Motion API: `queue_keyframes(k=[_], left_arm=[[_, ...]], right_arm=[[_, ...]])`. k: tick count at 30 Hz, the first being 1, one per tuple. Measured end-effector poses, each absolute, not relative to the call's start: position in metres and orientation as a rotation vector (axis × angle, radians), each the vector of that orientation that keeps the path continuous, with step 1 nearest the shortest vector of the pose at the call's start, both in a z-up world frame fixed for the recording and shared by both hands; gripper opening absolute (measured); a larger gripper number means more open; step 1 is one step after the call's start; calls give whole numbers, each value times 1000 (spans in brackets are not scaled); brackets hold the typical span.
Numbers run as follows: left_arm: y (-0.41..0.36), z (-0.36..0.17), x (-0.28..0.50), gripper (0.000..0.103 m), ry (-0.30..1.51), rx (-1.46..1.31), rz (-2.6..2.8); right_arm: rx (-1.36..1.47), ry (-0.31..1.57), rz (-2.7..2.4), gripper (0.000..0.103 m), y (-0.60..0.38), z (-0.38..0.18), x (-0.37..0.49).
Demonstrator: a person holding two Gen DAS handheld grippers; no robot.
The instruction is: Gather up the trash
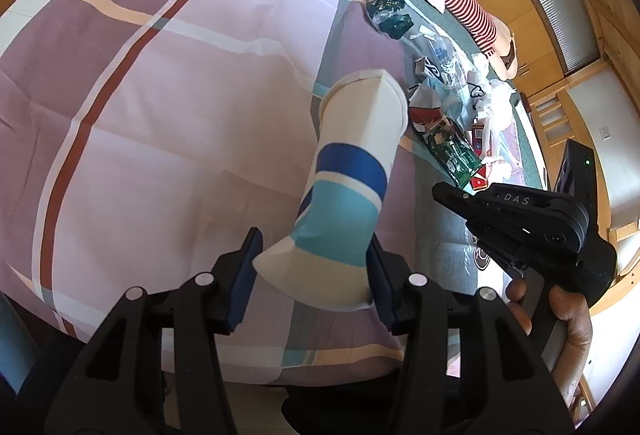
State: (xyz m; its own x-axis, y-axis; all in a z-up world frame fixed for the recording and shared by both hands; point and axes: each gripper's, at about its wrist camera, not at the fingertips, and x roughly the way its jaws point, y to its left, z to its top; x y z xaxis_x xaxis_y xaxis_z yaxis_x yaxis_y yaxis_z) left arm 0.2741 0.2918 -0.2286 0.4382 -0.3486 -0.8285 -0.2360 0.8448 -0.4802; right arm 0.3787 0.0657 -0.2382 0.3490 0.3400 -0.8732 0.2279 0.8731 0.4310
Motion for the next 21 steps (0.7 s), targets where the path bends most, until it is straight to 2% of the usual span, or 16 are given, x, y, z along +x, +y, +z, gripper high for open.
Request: queue_keyframes(k=[21], left_arm=[[292,-231,274,51,1144,-589,-75]], right_arm=[[544,1237,81,1,66,-240,379]])
